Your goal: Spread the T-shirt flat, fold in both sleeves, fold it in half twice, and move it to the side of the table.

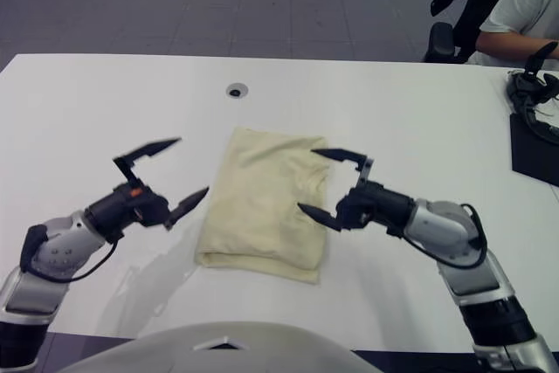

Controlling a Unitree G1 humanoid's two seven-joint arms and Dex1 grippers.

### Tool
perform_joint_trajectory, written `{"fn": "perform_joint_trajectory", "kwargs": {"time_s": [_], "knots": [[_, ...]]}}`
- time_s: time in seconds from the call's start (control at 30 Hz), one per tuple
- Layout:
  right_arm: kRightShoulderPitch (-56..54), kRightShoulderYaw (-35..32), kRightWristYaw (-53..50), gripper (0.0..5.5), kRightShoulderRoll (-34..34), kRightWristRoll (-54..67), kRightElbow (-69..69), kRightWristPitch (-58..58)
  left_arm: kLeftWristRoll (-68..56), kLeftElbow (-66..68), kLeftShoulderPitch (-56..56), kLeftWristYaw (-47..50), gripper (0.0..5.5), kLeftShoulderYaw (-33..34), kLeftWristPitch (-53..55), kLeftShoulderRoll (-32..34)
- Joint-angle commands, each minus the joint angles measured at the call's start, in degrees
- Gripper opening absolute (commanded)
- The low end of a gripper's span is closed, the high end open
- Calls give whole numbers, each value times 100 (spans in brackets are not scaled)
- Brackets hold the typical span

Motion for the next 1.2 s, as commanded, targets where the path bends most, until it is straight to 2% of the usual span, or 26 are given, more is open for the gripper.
{"fn": "perform_joint_trajectory", "kwargs": {"time_s": [0.03,0.17,0.3,0.43,0.63,1.13,1.2], "knots": [[497,-89,282,539,-622,-456,330,-538,688,-15,594,-264,540,158,-503,740],[724,-129,283,539,-856,-886,225,-658,854,30,801,-393,540,225,-656,1059],[1079,28,593,540,-1074,-1170,-323,-217,915,76,742,-518,481,-60,-652,1053],[1186,234,747,540,-1146,-1096,-547,-12,800,95,466,-591,393,-595,-603,761],[1102,573,846,437,-1157,-1039,-595,94,737,267,241,-668,284,-970,-547,711],[699,976,757,180,-1083,-1265,-49,84,558,220,323,-732,18,-1046,-461,756],[735,1046,808,150,-1104,-1161,-66,143,580,243,304,-742,5,-1039,-446,755]]}}
